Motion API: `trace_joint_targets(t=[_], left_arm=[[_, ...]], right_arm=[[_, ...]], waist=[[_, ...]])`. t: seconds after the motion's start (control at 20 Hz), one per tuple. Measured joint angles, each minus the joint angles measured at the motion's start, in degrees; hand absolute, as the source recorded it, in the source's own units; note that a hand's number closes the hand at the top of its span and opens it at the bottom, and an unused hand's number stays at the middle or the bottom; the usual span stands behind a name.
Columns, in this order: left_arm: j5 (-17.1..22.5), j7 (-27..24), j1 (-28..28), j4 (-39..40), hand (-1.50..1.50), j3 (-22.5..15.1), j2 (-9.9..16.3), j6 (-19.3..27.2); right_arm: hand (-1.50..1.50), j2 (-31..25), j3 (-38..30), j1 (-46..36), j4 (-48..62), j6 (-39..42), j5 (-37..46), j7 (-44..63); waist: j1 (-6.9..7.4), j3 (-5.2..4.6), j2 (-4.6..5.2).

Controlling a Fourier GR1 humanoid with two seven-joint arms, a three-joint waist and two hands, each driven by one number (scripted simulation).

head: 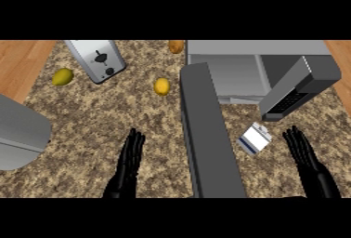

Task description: Pick up the milk, place it into the microwave and close the microwave

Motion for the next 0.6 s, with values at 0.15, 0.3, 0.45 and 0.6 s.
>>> trace_joint_targets(t=[0.15, 0.3, 0.45, 0.6], left_arm=[[1.8, -0.9, -0.1, 0.4, -1.5, 1.4, 1.1, -1.5], [4.1, -1.6, 1.5, -1.3, -1.5, 2.9, 3.4, -3.4], [5.3, -3.0, 3.4, -2.0, -1.5, 3.0, 4.5, -4.3], [7.5, -4.4, 4.4, -1.8, -1.5, 4.6, 5.9, -6.3]], right_arm=[[-1.5, 0.2, -0.4, -4.2, 7.7, -1.8, 2.1, -3.1], [-1.5, 0.0, -1.3, -8.5, 14.7, -4.0, 3.6, -6.4], [-1.5, -0.9, -2.6, -12.2, 22.3, -6.0, 5.0, -10.3], [-1.5, -1.3, -3.6, -16.7, 29.6, -8.7, 6.3, -13.3]], waist=[[0.06, 0.01, 0.03], [0.17, 0.01, 0.04], [0.27, 0.03, 0.06], [0.34, 0.02, 0.08]])
